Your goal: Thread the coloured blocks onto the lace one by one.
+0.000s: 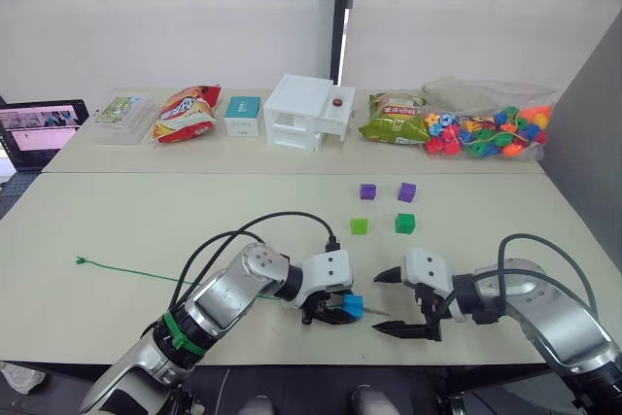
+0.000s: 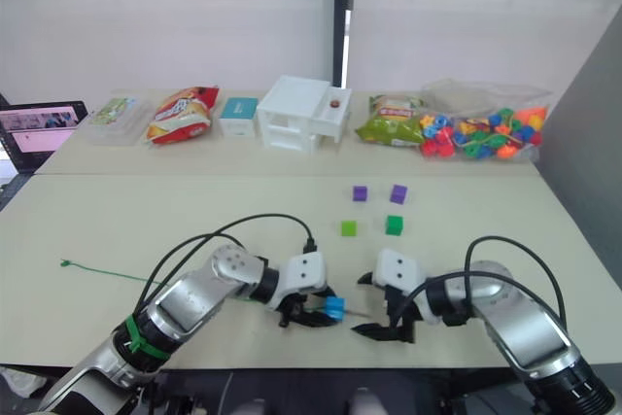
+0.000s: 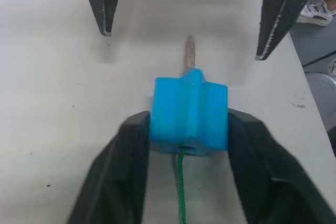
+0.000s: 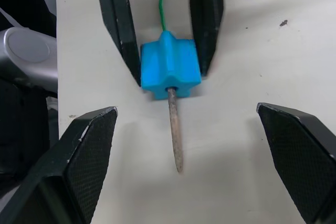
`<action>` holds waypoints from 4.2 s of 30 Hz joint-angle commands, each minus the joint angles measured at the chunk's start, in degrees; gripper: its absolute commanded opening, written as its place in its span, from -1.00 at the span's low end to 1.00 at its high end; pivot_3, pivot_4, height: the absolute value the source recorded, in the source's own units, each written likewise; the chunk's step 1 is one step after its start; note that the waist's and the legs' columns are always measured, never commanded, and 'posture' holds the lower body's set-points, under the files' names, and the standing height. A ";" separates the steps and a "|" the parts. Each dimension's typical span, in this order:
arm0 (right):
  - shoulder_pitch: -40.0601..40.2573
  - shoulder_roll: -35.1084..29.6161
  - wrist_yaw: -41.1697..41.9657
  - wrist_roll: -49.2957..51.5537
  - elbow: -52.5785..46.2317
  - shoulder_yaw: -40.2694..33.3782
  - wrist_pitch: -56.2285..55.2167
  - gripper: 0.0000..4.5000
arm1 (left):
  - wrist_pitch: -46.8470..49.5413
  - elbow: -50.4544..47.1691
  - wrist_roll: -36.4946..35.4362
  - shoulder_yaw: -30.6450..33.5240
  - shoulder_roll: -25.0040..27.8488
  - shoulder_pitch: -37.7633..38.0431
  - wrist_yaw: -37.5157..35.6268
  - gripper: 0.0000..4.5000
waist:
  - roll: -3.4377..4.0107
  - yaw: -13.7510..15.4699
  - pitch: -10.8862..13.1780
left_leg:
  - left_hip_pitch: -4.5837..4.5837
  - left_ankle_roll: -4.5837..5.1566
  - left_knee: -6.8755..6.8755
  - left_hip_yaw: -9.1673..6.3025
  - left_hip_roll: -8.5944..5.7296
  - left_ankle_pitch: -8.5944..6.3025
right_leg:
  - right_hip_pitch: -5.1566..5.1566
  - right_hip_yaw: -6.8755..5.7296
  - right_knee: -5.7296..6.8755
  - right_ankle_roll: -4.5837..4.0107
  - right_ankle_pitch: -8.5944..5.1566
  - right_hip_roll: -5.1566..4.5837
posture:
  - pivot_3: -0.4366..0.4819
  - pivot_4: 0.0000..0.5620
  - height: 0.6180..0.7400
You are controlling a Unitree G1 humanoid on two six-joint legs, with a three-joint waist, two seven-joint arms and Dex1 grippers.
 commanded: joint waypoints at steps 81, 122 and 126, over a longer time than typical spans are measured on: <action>-12.43 6.31 2.52 -9.62 5.04 11.06 -2.06 -1.00 | -5.20 -7.54 -10.97 19.55 11.64 10.93 1.57 0.91 | 0.00 -1.17 0.08 | 0.01 0.10 0.03 0.00 0.09 -0.06 | -0.12 -0.10 0.19 -0.04 -0.02 0.01 | -0.05 -0.47 1.00; -13.75 5.90 1.68 -11.36 2.76 13.11 2.24 -1.00 | -3.66 0.87 -2.09 6.21 0.97 2.48 2.60 -0.99 | 0.00 -1.24 0.07 | 0.03 0.09 0.00 -0.02 0.03 -0.05 | -0.08 -0.08 0.14 -0.05 -0.02 0.01 | -0.05 -0.47 1.00; -12.78 6.71 0.41 -10.68 2.15 12.02 2.14 -1.00 | -2.57 0.43 -2.10 6.29 2.32 1.70 1.10 -0.99 | 0.00 -1.27 0.07 | 0.03 0.09 0.00 -0.02 0.04 -0.05 | -0.09 -0.08 0.14 -0.05 -0.02 0.01 | -0.05 -0.47 1.00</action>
